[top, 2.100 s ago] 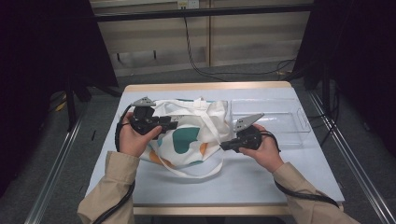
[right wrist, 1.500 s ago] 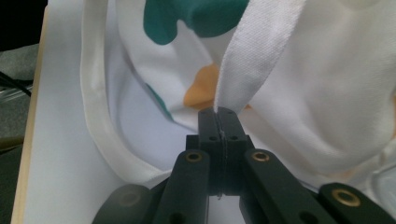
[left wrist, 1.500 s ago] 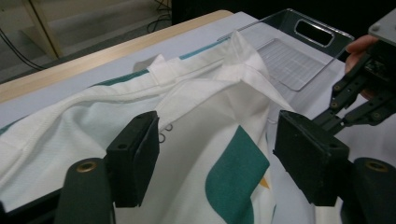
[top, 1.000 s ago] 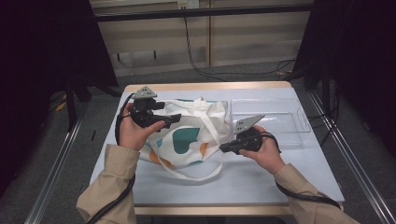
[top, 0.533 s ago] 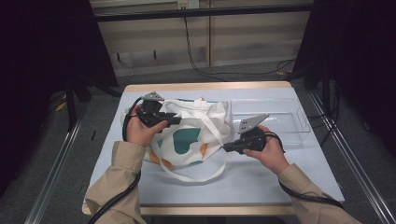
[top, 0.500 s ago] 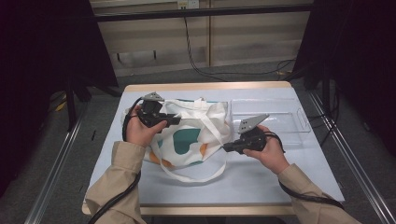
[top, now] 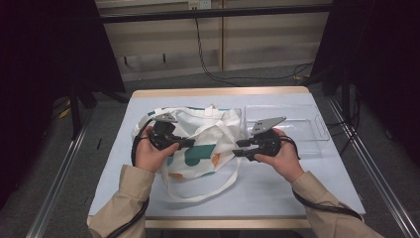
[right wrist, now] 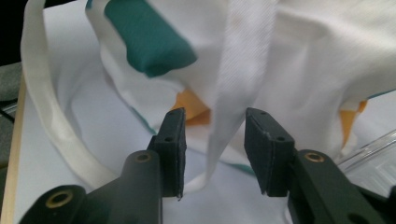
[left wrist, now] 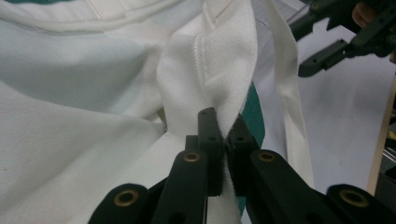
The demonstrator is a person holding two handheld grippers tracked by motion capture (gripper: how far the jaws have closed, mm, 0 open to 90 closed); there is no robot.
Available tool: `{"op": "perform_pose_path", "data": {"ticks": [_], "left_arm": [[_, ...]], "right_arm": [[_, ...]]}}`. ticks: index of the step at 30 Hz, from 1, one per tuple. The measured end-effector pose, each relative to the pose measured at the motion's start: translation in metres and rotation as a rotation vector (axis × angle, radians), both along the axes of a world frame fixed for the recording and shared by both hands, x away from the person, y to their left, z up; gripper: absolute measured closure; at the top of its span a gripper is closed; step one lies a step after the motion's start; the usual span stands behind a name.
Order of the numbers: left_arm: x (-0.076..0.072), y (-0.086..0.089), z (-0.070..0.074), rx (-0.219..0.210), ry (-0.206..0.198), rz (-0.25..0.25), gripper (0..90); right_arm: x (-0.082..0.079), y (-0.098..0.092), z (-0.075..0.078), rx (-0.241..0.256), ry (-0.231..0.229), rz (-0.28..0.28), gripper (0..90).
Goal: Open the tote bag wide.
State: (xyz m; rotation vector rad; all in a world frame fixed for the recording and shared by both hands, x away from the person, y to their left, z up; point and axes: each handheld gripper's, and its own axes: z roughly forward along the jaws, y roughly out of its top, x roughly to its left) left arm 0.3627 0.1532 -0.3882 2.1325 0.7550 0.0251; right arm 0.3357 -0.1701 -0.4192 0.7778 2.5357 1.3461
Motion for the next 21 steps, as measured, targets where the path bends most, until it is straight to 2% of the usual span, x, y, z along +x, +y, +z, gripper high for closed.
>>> {"op": "perform_pose_path", "data": {"ticks": [2,4,6,8,14,15,17,21], "left_arm": [[-0.004,-0.001,-0.002,-0.004,-0.005,-0.008,88.3],[-0.009,-0.004,-0.004,0.020,-0.009,-0.029,88.3],[-0.011,-0.005,-0.005,0.020,-0.003,-0.042,88.3],[-0.015,-0.007,-0.006,0.028,-0.003,-0.062,88.3],[-0.017,-0.007,-0.012,0.035,0.013,-0.070,88.2],[-0.016,-0.008,-0.015,0.018,0.022,-0.073,88.2],[-0.016,-0.008,-0.015,0.033,0.025,-0.080,88.2],[-0.016,-0.010,-0.017,0.035,0.029,-0.090,88.2]], "right_arm": [[0.003,0.002,0.005,0.012,-0.006,-0.007,50.9],[0.006,0.007,0.012,0.024,-0.014,-0.033,43.9],[0.007,0.009,0.014,0.031,-0.016,-0.033,43.5],[0.011,0.017,0.019,0.025,-0.026,-0.044,37.1],[0.017,0.030,0.023,0.020,-0.028,-0.050,31.1],[0.019,0.033,0.021,0.012,-0.029,-0.057,30.9],[0.021,0.037,0.019,0.001,-0.024,-0.051,31.6],[0.023,0.040,0.016,0.004,-0.031,-0.052,41.4]]}}
